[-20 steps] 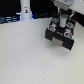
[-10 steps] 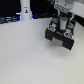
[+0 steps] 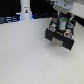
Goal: Open the kcup holder, insert the kcup into the holder, and close the kcup holder
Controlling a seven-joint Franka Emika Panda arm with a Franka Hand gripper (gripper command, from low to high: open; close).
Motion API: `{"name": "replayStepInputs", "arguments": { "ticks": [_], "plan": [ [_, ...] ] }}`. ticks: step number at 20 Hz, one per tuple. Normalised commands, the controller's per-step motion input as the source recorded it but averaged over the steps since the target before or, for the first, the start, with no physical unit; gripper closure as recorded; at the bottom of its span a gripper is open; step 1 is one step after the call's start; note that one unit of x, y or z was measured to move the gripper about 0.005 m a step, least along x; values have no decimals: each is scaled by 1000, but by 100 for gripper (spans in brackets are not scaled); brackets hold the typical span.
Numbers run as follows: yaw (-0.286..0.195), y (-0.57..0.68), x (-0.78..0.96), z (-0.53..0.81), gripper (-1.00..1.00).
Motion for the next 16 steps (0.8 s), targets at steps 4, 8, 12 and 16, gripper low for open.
{"name": "replayStepInputs", "arguments": {
  "ticks": [4, 8, 12, 16],
  "plan": [
    [5, -39, -166, -9, 100],
    [-7, -37, 37, -228, 100],
    [1, -12, 30, -253, 100],
    [-2, -2, 31, -235, 100]
  ]
}}
